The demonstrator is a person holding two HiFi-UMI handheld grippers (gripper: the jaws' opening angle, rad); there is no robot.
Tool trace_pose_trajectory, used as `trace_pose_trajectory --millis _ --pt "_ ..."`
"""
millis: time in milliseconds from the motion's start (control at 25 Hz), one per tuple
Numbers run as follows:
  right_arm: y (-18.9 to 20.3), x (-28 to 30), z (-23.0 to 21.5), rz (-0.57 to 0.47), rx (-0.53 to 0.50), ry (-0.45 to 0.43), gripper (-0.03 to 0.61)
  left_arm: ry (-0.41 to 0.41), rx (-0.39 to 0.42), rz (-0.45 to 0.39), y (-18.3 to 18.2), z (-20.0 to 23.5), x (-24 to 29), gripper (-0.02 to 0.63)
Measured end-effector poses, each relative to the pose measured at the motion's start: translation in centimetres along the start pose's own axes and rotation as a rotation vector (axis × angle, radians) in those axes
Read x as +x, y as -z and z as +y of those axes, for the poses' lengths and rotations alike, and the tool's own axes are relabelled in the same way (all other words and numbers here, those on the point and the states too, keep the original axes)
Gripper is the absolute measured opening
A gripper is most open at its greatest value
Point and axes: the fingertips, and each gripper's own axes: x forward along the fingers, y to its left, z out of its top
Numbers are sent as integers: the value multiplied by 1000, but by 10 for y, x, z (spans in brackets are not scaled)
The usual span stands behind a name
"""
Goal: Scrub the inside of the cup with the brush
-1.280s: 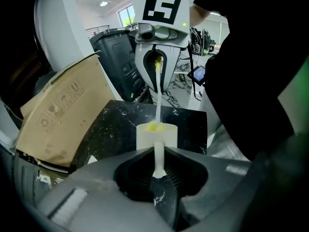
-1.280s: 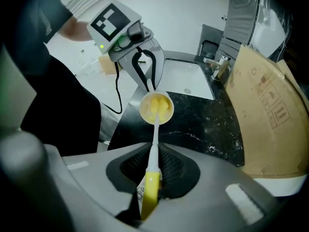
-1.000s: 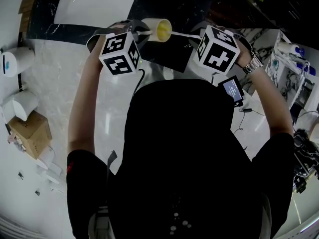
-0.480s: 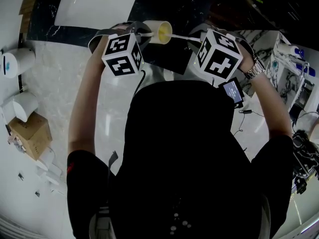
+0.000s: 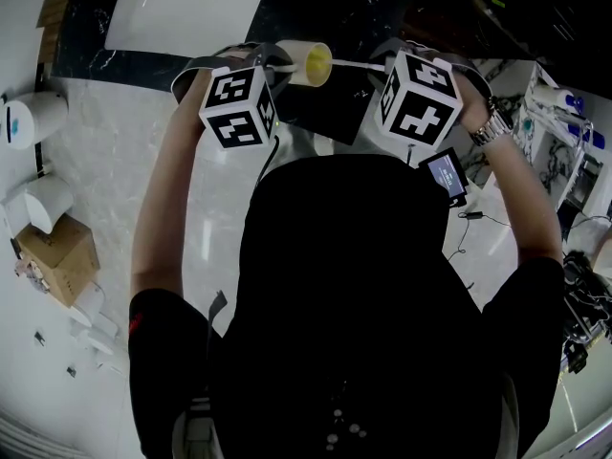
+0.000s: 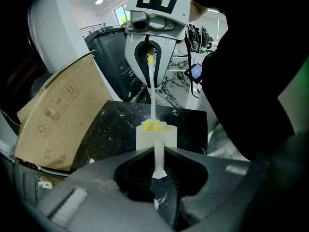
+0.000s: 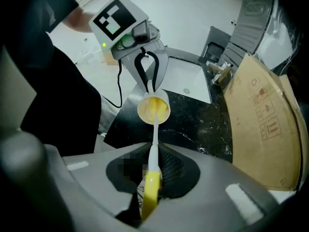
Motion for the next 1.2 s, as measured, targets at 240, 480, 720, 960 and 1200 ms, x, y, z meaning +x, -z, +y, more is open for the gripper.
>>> trace_pose_trajectory --millis 240,480,720,960,1200 --pt "4 7 6 9 0 -10 41 2 3 1 -1 0 -1 46" --pt "5 10 14 -7 12 -23 41 8 -1 5 -1 -1 1 46" --pt "-1 6 24 -56 66 -56 41 16 -3 13 -3 0 1 46" --pt "-7 -3 21 -87 104 -66 41 16 7 20 -3 0 1 46" --pt "-7 -5 15 -86 123 -67 41 17 5 24 -5 1 2 45"
